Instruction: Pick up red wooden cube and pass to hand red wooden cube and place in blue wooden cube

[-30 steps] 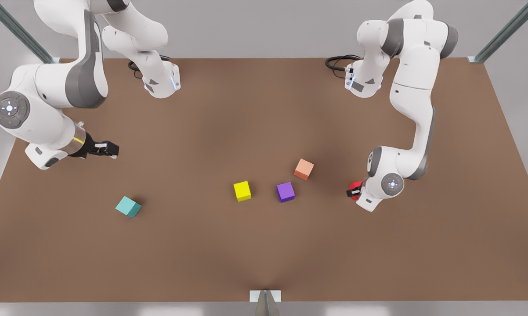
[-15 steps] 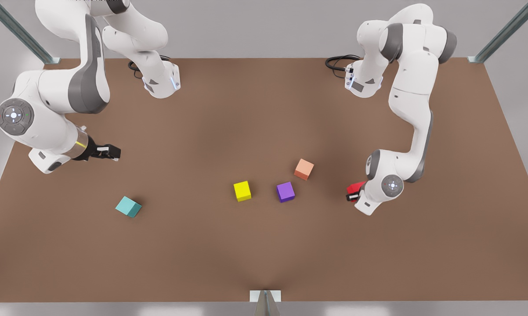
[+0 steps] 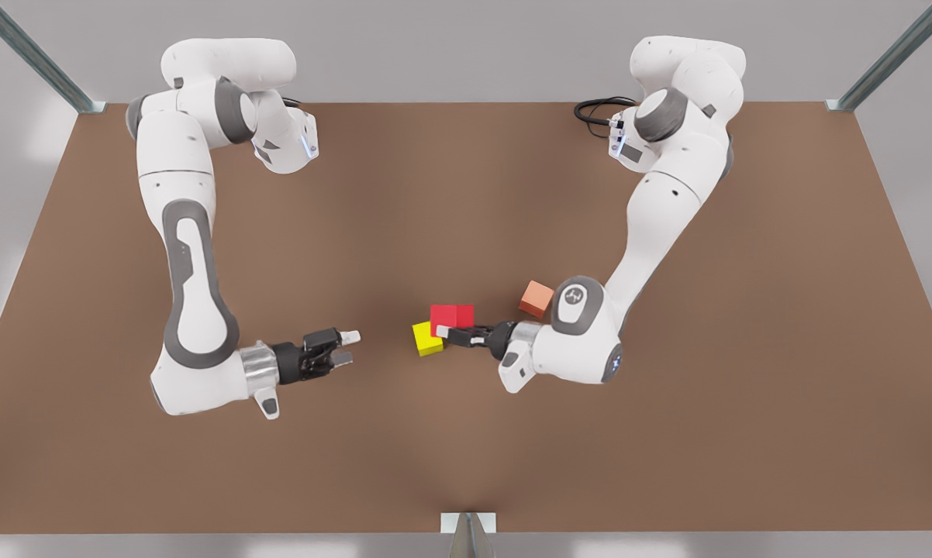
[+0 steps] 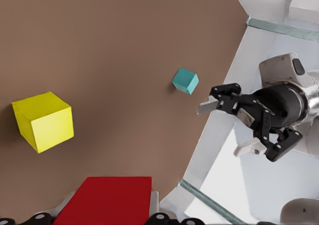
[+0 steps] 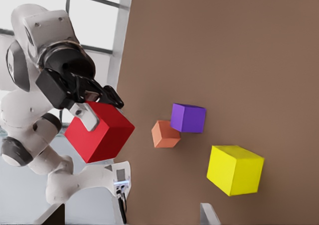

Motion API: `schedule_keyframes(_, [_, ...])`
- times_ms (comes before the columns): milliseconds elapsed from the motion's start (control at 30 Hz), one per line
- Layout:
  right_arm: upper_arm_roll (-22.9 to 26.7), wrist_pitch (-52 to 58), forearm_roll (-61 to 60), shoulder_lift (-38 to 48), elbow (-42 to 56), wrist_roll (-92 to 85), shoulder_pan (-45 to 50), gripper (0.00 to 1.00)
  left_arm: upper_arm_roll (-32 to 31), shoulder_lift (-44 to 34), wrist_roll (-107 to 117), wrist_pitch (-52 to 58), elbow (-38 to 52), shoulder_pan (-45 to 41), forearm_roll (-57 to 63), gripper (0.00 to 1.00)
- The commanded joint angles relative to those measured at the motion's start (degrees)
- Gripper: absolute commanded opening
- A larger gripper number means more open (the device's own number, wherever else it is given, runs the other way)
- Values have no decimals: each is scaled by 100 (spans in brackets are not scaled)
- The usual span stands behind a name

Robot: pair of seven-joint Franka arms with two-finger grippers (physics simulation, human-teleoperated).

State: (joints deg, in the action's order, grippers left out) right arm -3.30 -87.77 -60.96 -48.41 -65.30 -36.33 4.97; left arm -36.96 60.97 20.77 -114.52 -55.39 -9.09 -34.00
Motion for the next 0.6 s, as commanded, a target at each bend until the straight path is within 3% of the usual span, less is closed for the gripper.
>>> schedule_keyframes(0, [-22,-460,-364,-2,-27,-7405,4,100,-13,12,-723,140,-68,-5,-142,68])
schedule_keyframes(133, [-31,-1374,-1031,-28,-150,-8382,320,100,-30,126,-1163,-430,-112,-172,-160,68])
schedule_keyframes(567, [-31,-1656,-2077,675,-1802,-9181,750,100,-171,152,-1514,-378,-112,21,-880,69])
